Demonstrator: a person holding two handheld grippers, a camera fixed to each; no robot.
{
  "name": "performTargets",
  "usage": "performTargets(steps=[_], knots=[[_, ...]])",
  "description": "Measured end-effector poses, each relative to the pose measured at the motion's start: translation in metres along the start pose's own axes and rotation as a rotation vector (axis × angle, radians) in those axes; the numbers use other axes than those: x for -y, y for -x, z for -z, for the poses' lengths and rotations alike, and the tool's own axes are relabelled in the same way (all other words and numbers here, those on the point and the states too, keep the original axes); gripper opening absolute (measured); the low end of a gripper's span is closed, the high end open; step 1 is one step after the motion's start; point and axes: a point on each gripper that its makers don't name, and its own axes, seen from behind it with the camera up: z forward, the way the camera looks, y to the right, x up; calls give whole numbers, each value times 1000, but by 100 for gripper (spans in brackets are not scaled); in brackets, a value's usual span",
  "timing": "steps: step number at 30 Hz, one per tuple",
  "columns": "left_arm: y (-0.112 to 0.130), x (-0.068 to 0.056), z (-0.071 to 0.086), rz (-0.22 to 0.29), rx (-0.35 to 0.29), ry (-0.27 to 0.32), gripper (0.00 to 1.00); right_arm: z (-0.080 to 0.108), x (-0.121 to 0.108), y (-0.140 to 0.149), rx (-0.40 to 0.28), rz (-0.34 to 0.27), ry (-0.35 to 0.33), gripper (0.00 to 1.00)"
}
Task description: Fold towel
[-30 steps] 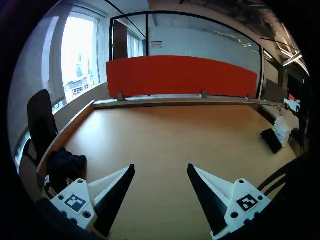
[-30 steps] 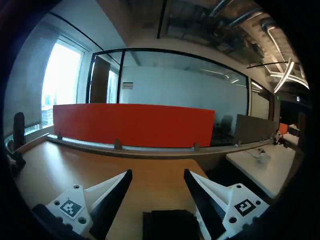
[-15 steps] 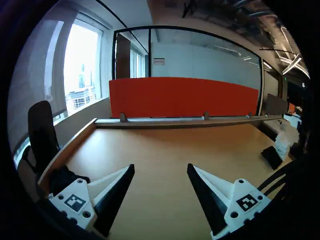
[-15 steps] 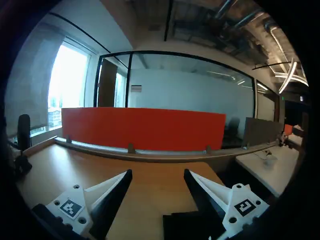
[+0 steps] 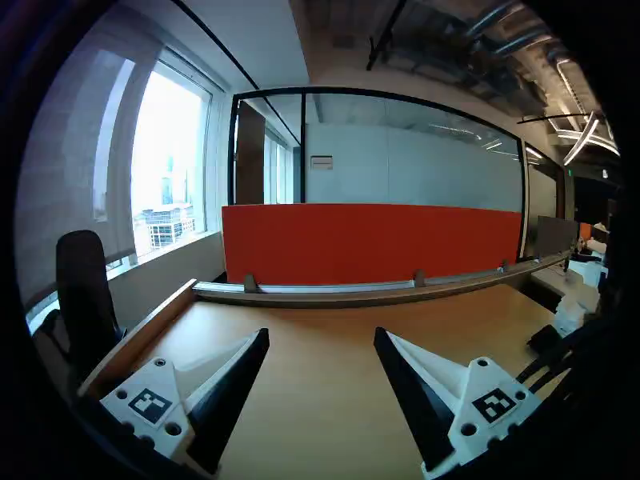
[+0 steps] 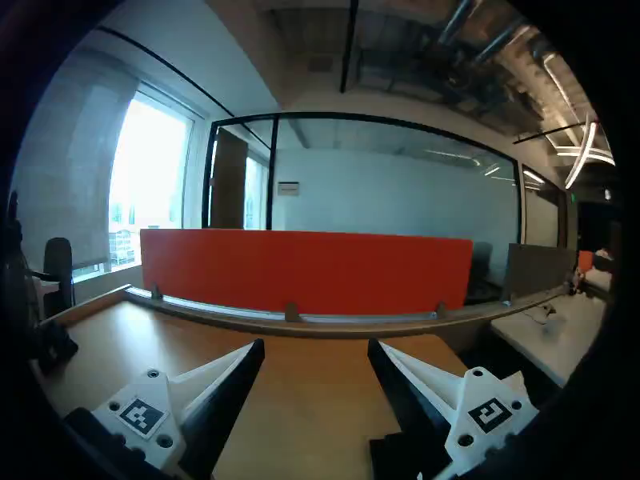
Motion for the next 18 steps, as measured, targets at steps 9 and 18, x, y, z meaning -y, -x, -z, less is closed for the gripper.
performTargets(steps=[9, 18], knots=[[-22, 2, -12, 0, -73, 4, 98, -2, 29, -8, -15, -19, -14, 100], [-26, 16, -13, 19, -113, -19, 98, -1, 35, -16, -22, -40, -9, 100]])
